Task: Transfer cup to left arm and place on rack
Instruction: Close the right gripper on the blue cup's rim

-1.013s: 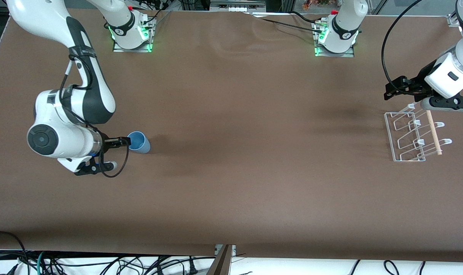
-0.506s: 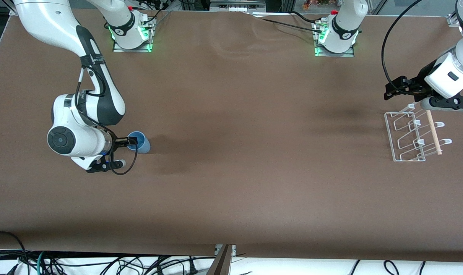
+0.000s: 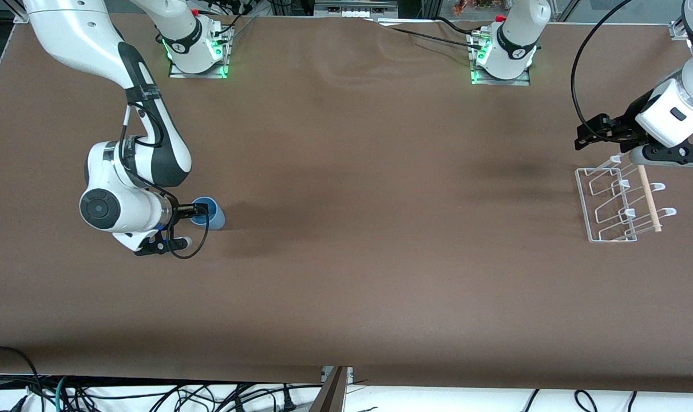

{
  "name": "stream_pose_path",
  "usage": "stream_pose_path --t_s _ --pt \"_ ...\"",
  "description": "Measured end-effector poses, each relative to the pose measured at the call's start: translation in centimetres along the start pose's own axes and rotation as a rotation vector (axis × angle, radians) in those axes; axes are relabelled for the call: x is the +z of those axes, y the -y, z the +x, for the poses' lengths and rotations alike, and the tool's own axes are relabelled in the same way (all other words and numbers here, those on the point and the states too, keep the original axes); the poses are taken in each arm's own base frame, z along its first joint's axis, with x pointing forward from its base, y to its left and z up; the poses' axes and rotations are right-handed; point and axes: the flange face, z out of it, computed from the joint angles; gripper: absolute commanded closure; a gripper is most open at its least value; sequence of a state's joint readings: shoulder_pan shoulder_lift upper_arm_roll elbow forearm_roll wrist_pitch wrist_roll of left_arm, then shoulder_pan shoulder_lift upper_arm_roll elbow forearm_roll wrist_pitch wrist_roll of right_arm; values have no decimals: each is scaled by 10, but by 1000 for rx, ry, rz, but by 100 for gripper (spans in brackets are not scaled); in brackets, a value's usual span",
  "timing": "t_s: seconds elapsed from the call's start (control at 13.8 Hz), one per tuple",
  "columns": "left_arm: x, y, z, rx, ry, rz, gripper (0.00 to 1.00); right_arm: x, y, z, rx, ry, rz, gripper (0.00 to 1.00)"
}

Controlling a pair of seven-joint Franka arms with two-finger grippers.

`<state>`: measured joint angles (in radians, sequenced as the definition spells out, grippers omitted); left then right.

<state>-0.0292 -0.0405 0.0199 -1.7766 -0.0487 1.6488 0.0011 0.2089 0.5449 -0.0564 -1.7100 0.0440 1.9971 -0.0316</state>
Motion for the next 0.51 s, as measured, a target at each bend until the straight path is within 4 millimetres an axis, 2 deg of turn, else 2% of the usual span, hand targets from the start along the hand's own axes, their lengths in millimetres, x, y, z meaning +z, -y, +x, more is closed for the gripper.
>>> stream_pose_path --t_s 0.07,0.14,0.51 --pt "0 0 0 0 0 0 0 1 0 0 0 1 0 63" --pt "0 0 0 0 0 0 0 1 0 0 1 1 0 75" --pt "0 0 0 0 0 0 0 1 0 0 3 -1 1 99"
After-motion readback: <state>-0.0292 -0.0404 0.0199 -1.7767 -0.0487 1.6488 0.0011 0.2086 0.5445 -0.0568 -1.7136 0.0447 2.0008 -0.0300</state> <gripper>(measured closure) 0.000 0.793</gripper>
